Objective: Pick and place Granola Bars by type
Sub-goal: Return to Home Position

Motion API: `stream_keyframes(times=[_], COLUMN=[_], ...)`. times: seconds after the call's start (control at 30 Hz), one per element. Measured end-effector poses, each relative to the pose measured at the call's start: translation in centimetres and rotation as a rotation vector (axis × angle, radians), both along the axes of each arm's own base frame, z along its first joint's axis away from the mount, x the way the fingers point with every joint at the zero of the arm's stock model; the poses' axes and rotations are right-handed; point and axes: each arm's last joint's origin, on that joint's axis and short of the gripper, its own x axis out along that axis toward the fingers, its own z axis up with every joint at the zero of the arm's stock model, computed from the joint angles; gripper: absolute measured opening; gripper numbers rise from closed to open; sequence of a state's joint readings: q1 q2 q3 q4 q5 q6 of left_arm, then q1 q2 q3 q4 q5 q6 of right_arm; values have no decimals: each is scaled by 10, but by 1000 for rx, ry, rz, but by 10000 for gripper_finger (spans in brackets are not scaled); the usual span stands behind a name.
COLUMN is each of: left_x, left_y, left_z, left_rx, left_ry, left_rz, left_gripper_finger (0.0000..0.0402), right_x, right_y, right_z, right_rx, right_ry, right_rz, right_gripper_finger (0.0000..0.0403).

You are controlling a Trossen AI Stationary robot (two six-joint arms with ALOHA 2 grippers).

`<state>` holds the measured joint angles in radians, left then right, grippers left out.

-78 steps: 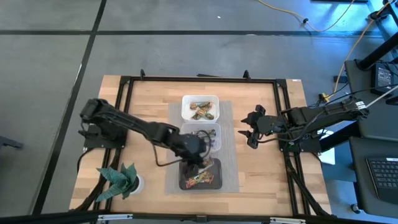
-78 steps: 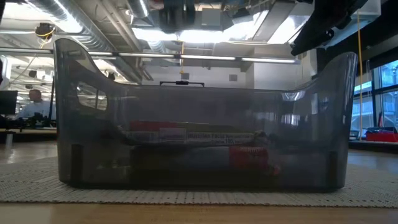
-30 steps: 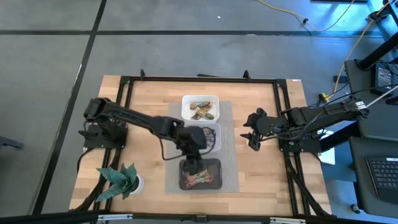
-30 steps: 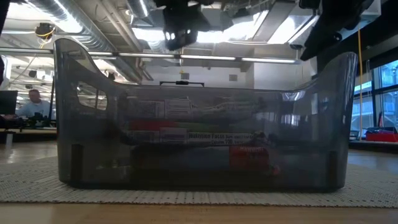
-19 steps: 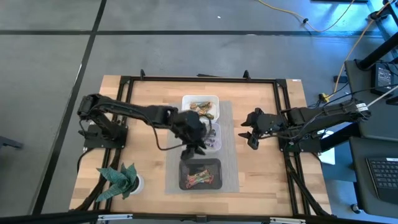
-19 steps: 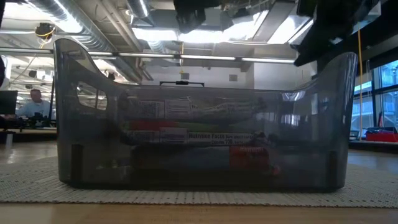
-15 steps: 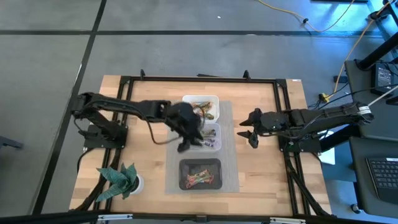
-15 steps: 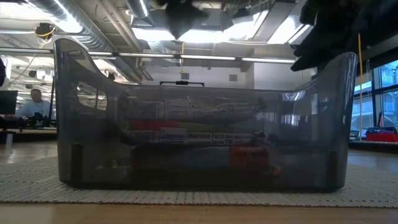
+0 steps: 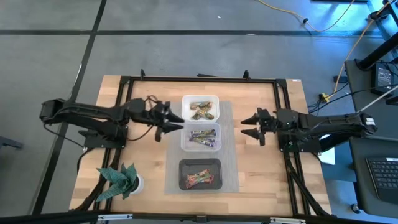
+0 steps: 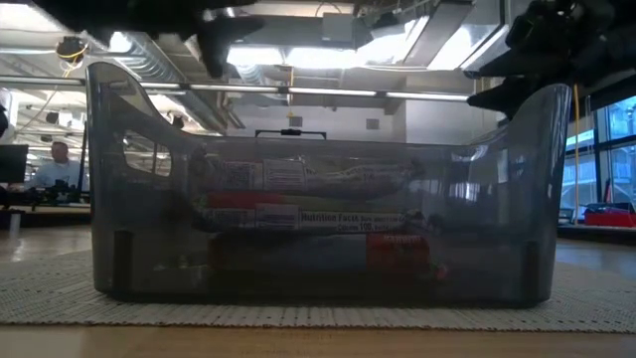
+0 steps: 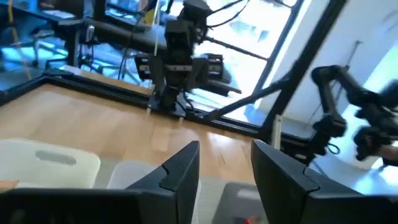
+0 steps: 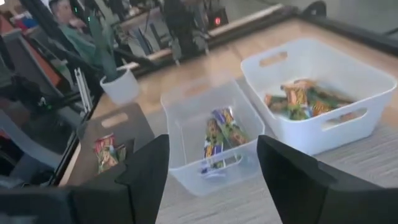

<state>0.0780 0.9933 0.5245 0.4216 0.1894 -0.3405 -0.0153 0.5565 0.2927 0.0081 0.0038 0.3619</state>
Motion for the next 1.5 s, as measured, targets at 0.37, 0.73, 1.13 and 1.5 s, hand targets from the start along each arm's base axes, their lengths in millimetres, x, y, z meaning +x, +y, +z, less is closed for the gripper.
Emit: stream_keyframes(times=[0.37, 0.73, 1.13, 1.5], left_x=[-60, -88, -108, -117], left_y=[14, 24, 29, 38], left_z=[-48, -71, -72, -73], left_rx=[-75, -82, -68, -85], left_ry=[-154, -194, -264, -247], left_rz=[38, 62, 120, 144], left_gripper_finger=[138, 138, 138, 138], right_x=[-14, -31, -51, -66], right_y=[-8, -13, -12, -11], right_z=[-2, 5, 5, 3], right_rx=[18, -7, 7, -23], right_ry=[-93, -152, -190, -207], right_rz=[-70, -125, -145, -188], right_gripper_finger=[246, 246, 246, 246])
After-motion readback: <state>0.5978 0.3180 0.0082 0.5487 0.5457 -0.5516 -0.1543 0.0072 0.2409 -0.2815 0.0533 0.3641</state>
